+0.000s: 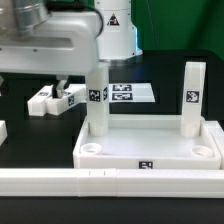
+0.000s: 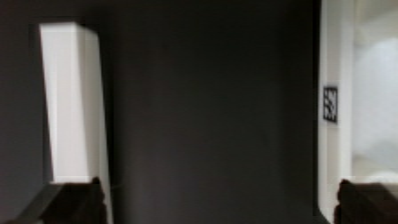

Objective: Assemble desk

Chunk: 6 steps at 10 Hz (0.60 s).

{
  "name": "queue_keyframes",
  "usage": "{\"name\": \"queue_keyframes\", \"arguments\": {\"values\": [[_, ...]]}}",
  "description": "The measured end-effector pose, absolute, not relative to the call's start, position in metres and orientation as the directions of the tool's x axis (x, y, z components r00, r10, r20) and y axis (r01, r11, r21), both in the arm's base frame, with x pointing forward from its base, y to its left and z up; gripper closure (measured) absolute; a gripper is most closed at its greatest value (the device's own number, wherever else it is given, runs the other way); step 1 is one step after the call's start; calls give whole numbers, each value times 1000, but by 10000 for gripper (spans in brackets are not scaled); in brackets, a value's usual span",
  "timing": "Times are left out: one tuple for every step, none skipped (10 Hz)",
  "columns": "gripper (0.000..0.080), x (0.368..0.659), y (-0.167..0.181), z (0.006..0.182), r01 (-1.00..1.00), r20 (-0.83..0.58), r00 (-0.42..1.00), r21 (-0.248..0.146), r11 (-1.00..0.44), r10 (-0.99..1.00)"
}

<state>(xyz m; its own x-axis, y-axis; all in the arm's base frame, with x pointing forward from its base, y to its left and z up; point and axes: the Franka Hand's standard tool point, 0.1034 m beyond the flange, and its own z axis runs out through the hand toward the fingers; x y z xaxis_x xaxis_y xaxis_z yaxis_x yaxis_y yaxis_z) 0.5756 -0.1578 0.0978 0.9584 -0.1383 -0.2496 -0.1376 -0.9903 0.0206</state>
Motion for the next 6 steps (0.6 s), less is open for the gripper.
{"name": "queue_keyframes", "arguments": {"values": [[150, 566, -167, 91, -154, -255, 954, 28, -988, -156], [150, 569, -164, 92, -147, -251, 956, 28, -989, -149], [150, 570, -163, 92, -144, -250, 957, 28, -989, -147], [150, 569, -164, 92, -145, -251, 957, 28, -989, -148], [150, 568, -166, 91, -143, -252, 957, 27, -989, -145], [150, 558, -179, 87, -121, -255, 959, 10, -993, -120]]}}
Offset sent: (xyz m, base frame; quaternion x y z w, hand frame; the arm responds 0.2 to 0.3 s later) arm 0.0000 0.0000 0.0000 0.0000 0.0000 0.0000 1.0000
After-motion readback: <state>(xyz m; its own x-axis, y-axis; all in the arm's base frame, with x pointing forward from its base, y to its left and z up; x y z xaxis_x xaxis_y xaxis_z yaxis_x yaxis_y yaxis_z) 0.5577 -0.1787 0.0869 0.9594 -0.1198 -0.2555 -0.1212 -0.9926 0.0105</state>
